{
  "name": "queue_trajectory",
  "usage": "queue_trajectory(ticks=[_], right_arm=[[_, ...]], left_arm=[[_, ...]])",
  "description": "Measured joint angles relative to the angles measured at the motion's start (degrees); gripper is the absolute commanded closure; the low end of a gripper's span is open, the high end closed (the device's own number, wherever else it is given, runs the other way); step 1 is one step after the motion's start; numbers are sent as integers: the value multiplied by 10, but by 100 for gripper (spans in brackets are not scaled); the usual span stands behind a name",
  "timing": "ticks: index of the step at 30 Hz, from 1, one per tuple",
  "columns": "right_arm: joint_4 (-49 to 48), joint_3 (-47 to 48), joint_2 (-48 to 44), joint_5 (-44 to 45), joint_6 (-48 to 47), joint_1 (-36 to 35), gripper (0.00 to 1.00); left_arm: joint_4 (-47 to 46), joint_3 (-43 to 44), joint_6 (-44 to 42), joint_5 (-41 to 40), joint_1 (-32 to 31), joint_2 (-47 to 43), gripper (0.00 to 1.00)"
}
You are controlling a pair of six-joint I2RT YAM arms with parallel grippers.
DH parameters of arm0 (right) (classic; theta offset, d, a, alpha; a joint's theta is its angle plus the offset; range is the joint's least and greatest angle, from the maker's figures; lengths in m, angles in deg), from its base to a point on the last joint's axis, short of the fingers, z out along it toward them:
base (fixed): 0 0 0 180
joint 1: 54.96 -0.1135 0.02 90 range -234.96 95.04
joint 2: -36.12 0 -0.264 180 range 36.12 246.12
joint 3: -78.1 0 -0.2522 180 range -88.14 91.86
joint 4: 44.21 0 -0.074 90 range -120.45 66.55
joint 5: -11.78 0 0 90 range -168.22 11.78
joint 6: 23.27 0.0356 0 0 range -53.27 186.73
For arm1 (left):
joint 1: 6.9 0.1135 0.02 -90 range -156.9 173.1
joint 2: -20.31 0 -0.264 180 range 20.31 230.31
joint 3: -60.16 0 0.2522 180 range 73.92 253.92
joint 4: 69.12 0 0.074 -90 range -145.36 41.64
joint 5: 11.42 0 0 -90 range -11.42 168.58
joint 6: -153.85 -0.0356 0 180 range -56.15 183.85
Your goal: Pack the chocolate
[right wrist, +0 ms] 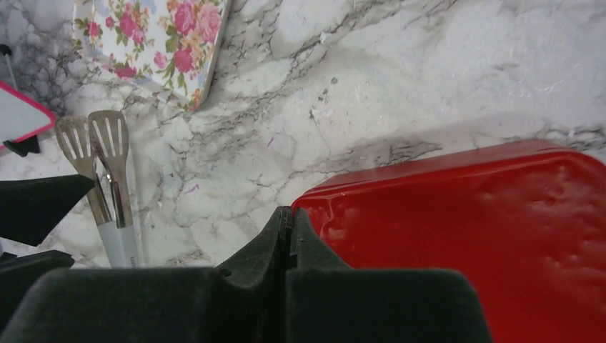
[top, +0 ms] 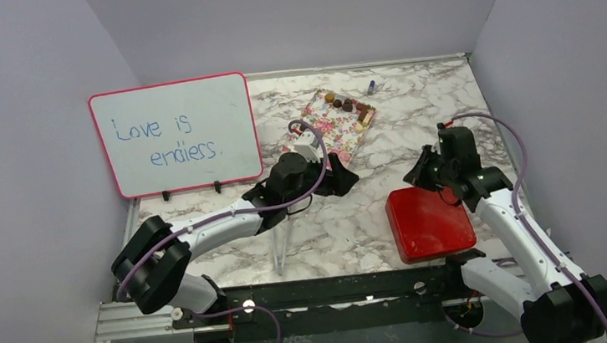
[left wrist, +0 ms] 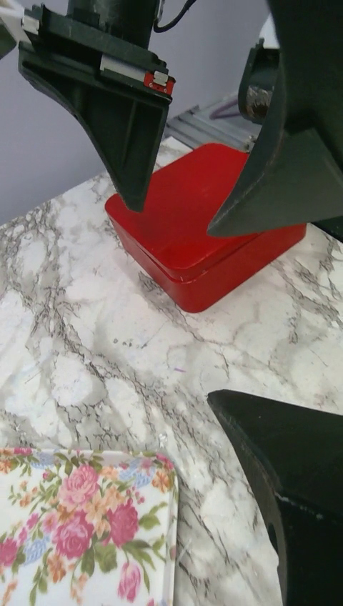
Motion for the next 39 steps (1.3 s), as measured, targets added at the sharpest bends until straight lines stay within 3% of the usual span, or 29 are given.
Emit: queue_trajectory(ticks=[1,2,13,18,23,30,36,39], right_arm=[[-1,-9,2,-11,7,0,99],[-1,-13,3,-16,10,0,99],[-93,-129,15,-72,79,-9,99],[-92,-91,55,-62,64,-12,99],[-10,-28,8,-26,48,-12,99],[4,-2,-38,-18,47,-12,99],[-48,-95,39,-35,52,-12,99],[-102,-98,77,-58,60,-9,99]], left_arm=[[15,0,-9,-3,0,-11,2],[28,0,-17,-6,0,-20,1],[144,15,-77,-18,-1,-66,1],[151,15,-85,-20,-1,-71,1],[166,15,-91,-31,-1,-70,1],[195,20,-92,-43,-1,-78,1],[207,23,-92,-50,-1,-97,1],[207,23,-92,-53,-1,-104,1]])
